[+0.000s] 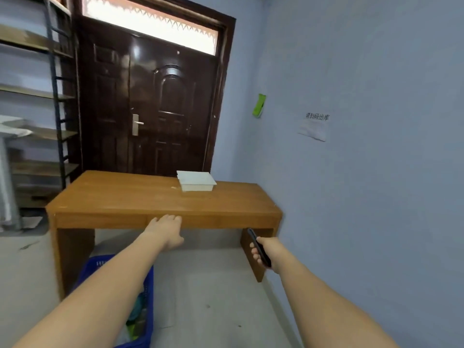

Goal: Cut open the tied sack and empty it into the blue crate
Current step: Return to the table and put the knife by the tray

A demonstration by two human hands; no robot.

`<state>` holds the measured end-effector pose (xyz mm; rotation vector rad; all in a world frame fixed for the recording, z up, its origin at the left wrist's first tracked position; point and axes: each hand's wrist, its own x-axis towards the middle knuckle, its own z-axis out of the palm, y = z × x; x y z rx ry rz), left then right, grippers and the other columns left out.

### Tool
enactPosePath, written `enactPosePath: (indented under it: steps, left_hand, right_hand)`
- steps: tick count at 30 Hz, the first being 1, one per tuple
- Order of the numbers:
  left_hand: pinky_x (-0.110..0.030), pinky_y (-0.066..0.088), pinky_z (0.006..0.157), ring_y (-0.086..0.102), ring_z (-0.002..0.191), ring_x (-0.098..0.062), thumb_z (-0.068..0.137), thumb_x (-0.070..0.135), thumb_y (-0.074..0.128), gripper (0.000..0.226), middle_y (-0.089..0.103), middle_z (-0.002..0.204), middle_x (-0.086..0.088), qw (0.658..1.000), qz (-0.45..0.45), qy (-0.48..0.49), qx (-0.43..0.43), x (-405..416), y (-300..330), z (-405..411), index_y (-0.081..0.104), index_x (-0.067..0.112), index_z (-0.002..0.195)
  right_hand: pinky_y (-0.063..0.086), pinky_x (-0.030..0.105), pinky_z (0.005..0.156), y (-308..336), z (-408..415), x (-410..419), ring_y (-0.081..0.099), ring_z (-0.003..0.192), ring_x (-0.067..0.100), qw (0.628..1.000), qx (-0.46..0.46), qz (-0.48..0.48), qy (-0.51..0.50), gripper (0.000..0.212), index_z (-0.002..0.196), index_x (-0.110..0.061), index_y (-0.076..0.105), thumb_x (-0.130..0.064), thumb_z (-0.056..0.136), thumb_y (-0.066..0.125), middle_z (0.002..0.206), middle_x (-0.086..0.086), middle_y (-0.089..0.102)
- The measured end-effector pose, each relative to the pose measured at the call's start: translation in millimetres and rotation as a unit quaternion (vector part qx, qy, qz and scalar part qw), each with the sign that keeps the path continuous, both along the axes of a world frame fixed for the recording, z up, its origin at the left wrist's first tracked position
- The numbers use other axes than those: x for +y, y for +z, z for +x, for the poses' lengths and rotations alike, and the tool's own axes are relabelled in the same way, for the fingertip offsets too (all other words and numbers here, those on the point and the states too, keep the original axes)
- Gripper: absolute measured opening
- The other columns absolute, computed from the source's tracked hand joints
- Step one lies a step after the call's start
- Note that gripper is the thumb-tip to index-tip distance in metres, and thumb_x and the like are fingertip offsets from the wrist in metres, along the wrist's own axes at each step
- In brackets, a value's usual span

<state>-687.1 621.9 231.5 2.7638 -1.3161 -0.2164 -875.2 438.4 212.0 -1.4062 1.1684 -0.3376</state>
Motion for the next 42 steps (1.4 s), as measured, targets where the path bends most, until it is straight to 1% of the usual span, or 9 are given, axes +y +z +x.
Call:
enactPosePath:
  steps: [5, 9, 14, 17, 20, 29, 36, 40, 42]
  left_hand:
    - [-0.043, 0.017, 0.118, 0.024, 0.142, -0.026, 0.092, 0.031, 0.044, 0.062, 0.028, 0.153, -0.01, 0.999, 0.01, 0.032, 0.011, -42, -18, 51, 0.022, 0.01, 0.146]
    - [-0.041, 0.024, 0.116, 0.026, 0.141, -0.028, 0.092, 0.031, 0.046, 0.064, 0.028, 0.153, -0.01, 0.999, 0.02, 0.049, -0.011, -98, -28, 84, 0.021, 0.011, 0.147]
    - [-0.04, 0.018, 0.118, 0.021, 0.144, -0.025, 0.091, 0.033, 0.047, 0.067, 0.025, 0.156, -0.007, 0.996, 0.019, 0.069, -0.055, -175, -9, 130, 0.018, 0.015, 0.149]
    - [-0.04, 0.013, 0.119, 0.016, 0.146, -0.024, 0.089, 0.038, 0.046, 0.07, 0.021, 0.157, -0.006, 0.992, -0.007, 0.098, -0.075, -210, 1, 166, 0.017, 0.015, 0.15]
    - [-0.04, 0.008, 0.12, 0.01, 0.148, -0.023, 0.089, 0.042, 0.044, 0.073, 0.017, 0.159, -0.006, 0.992, 0.01, 0.112, -0.064, -229, 0, 194, 0.014, 0.015, 0.15]
    - [-0.039, 0.009, 0.121, 0.009, 0.148, -0.022, 0.092, 0.049, 0.034, 0.072, 0.016, 0.159, -0.005, 0.988, 0.016, 0.147, -0.044, -281, -16, 326, 0.013, 0.012, 0.15]
    - [-0.039, 0.007, 0.121, 0.009, 0.148, -0.022, 0.092, 0.048, 0.036, 0.072, 0.016, 0.159, -0.005, 0.991, -0.007, 0.121, -0.05, -361, -20, 435, 0.013, 0.013, 0.15]
    - [-0.041, 0.007, 0.121, 0.01, 0.148, -0.022, 0.092, 0.049, 0.037, 0.072, 0.017, 0.159, -0.005, 0.995, -0.019, 0.092, -0.034, -408, -32, 480, 0.015, 0.013, 0.15]
    - [-0.041, 0.007, 0.121, 0.01, 0.148, -0.023, 0.092, 0.049, 0.037, 0.072, 0.017, 0.159, -0.006, 0.996, 0.003, 0.083, -0.02, -428, -44, 498, 0.015, 0.013, 0.15]
  right_hand:
    - [0.035, 0.023, 0.045, -20, 59, -50, 0.044, 0.051, 0.014, 1.0, 0.004, 0.03, 0.0, 0.038, 0.073, -0.008, 0.058, -0.024, 0.1, 0.036, 0.062, 0.003, 0.051]
    - [0.035, 0.023, 0.044, -35, 104, -111, 0.045, 0.05, 0.014, 0.999, -0.005, 0.052, 0.004, 0.037, 0.073, -0.008, 0.058, -0.023, 0.099, 0.037, 0.063, 0.004, 0.053]
    - [0.034, 0.023, 0.043, -31, 178, -192, 0.045, 0.048, 0.017, 0.999, -0.012, 0.043, 0.029, 0.034, 0.071, -0.006, 0.057, -0.02, 0.097, 0.039, 0.062, 0.007, 0.054]
    - [0.034, 0.024, 0.044, -24, 225, -227, 0.045, 0.048, 0.018, 0.998, -0.014, 0.018, 0.056, 0.032, 0.072, -0.004, 0.056, -0.018, 0.097, 0.04, 0.062, 0.008, 0.054]
    - [0.033, 0.023, 0.044, -22, 269, -248, 0.044, 0.048, 0.018, 0.996, 0.007, -0.003, 0.087, 0.031, 0.074, -0.003, 0.055, -0.014, 0.097, 0.037, 0.062, 0.009, 0.054]
    - [0.03, 0.024, 0.043, -29, 400, -296, 0.042, 0.046, 0.018, 0.985, 0.042, -0.054, 0.159, 0.03, 0.07, -0.004, 0.052, -0.01, 0.095, 0.036, 0.06, 0.008, 0.053]
    - [0.033, 0.024, 0.045, -9, 498, -362, 0.045, 0.048, 0.019, 0.982, 0.063, -0.105, 0.141, 0.032, 0.068, -0.003, 0.053, -0.018, 0.094, 0.044, 0.061, 0.01, 0.055]
    - [0.032, 0.02, 0.04, -15, 542, -399, 0.045, 0.046, 0.019, 0.987, 0.059, -0.089, 0.119, 0.018, 0.094, -0.002, 0.054, -0.018, 0.094, 0.047, 0.064, 0.01, 0.052]
    - [0.032, 0.022, 0.044, -29, 557, -412, 0.045, 0.048, 0.019, 0.987, 0.078, -0.067, 0.121, 0.021, 0.09, -0.002, 0.054, -0.021, 0.094, 0.049, 0.065, 0.01, 0.053]
